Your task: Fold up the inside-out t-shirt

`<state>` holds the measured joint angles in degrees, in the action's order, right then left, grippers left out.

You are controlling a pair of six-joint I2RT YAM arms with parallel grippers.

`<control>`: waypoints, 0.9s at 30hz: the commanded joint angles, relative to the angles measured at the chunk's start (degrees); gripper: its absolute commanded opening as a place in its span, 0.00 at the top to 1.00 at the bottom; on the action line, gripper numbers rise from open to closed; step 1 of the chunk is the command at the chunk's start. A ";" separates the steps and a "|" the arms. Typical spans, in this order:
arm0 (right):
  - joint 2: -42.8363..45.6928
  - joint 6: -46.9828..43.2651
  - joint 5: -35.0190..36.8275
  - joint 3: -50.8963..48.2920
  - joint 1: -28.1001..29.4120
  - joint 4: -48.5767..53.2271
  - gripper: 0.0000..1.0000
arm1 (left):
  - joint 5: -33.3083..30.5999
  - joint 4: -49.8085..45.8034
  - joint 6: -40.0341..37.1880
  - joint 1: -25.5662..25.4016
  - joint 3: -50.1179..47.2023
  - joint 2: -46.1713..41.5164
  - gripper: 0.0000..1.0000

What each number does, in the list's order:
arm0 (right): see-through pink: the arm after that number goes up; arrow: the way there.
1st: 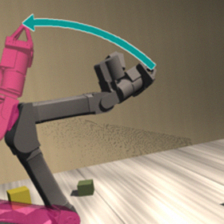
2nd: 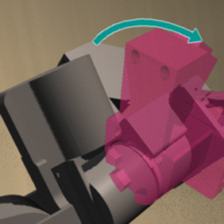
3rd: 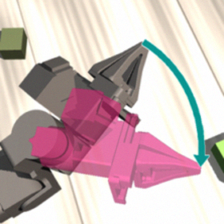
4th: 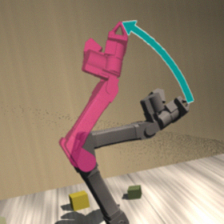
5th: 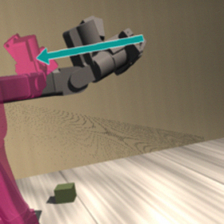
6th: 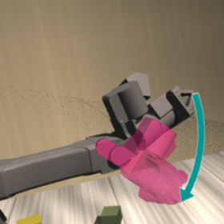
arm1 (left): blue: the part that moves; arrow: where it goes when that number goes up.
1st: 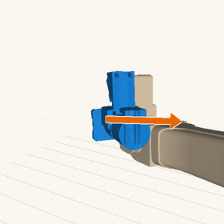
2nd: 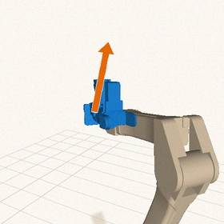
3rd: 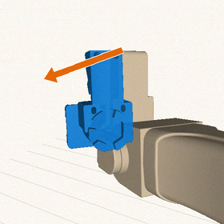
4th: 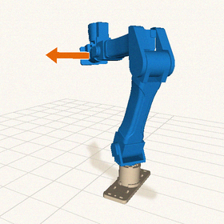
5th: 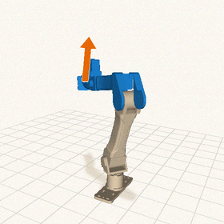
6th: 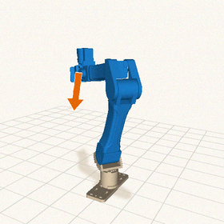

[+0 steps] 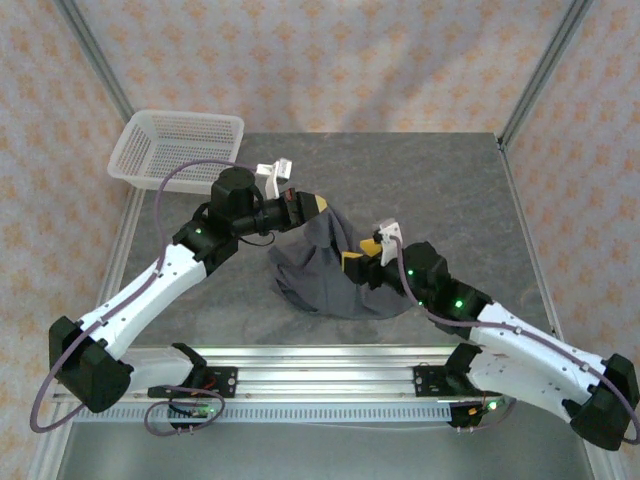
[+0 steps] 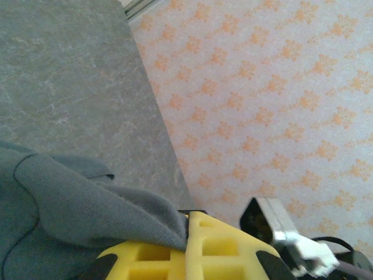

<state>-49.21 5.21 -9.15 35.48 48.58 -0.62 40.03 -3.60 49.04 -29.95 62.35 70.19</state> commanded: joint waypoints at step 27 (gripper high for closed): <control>-9.64 9.84 -26.71 6.09 -5.73 -14.36 1.00 | -14.08 -22.81 -21.49 11.81 7.94 -2.23 0.50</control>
<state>-58.35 13.13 -33.15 42.22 44.01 -11.00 27.90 -22.22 35.75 -18.24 68.93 73.71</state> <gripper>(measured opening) 0.041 0.489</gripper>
